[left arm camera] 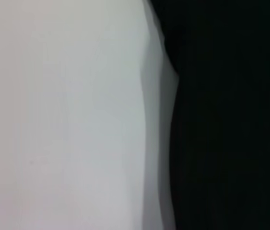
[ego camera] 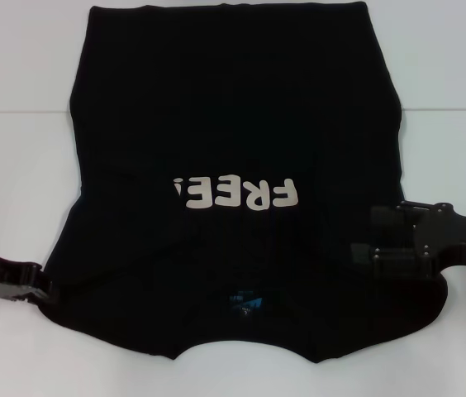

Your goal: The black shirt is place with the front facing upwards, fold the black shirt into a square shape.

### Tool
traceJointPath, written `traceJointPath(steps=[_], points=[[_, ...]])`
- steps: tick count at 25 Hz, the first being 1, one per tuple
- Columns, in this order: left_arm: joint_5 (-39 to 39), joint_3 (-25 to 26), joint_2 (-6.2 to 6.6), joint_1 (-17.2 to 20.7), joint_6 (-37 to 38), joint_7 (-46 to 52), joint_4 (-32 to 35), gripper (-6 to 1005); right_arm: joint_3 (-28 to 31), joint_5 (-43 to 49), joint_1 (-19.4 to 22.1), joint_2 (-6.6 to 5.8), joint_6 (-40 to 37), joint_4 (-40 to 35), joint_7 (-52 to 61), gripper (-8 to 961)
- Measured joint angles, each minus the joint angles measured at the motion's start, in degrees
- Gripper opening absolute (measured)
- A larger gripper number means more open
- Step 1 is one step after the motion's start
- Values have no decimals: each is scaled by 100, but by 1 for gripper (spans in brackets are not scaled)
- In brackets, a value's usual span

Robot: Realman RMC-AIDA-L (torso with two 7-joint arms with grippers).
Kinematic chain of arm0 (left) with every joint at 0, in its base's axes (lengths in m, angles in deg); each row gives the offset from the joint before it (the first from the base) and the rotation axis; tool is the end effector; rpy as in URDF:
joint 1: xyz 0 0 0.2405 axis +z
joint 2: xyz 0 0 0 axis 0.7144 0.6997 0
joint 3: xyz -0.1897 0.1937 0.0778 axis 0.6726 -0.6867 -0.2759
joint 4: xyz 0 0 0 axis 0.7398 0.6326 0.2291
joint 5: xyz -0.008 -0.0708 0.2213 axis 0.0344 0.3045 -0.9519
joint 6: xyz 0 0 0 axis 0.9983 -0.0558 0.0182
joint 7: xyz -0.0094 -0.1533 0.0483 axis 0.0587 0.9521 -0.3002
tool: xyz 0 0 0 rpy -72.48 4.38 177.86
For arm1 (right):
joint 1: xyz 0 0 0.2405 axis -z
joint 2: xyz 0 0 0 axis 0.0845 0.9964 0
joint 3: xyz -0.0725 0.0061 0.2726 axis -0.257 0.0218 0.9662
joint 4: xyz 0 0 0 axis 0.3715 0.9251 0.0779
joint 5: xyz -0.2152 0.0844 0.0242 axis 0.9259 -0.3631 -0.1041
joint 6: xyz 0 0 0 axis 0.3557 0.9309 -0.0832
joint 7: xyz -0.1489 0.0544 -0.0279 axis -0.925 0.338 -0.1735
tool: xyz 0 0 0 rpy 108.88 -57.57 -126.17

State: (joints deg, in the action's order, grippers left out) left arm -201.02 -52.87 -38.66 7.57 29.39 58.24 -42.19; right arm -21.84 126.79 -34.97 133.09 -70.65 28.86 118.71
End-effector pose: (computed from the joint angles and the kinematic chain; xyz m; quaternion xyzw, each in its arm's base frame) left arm -0.3563 0.3945 0.0321 -0.7457 -0.6382 0.0666 0.1794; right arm 0.2991 0.3758 -0.0120 -0.9391 0.2308 0.2020 0.1547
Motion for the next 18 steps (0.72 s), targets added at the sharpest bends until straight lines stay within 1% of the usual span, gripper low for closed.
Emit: traceJointPath(steps=[3, 5, 7, 8, 9, 11, 13, 14, 16, 17, 18], points=[[-3, -15, -2, 17, 0, -10, 2, 410, 6, 0, -1, -12, -27, 0, 77, 878], [-4, -48, -2, 27, 0, -18, 2, 316, 6, 0, -2, -42, -46, 0, 228, 877], [-5, -58, -2, 31, 1, -20, -4, 183, 3, -1, -7, -80, -59, -20, 473, 877], [-5, -51, -2, 32, 1, -20, -5, 117, -8, -3, -14, -119, -59, -57, 673, 877], [-4, -44, -2, 32, 2, -20, -7, 99, -35, 5, -31, -175, -66, -101, 937, 877], [-1, -44, -2, 31, 12, -18, -7, 64, -95, 120, -115, -341, -74, -211, 1616, 877], [9, -48, -1, 24, 53, -16, -4, 28, -119, 471, -281, -496, -72, -315, 2301, 877], [9, -48, -1, 24, 53, -16, -4, 28, -128, 801, -450, -615, -68, -390, 2880, 877], [41, -53, -2, 6, 113, -21, 5, 28, -153, 1492, -790, -815, -146, -493, 3841, 877], [43, -52, -1, 0, 128, -53, 5, 27, -169, 1890, -987, -900, -253, -536, 4305, 877], [44, -46, -1, 0, 127, -69, 6, 27, -177, 2196, -1139, -953, -319, -601, 4659, 877]])
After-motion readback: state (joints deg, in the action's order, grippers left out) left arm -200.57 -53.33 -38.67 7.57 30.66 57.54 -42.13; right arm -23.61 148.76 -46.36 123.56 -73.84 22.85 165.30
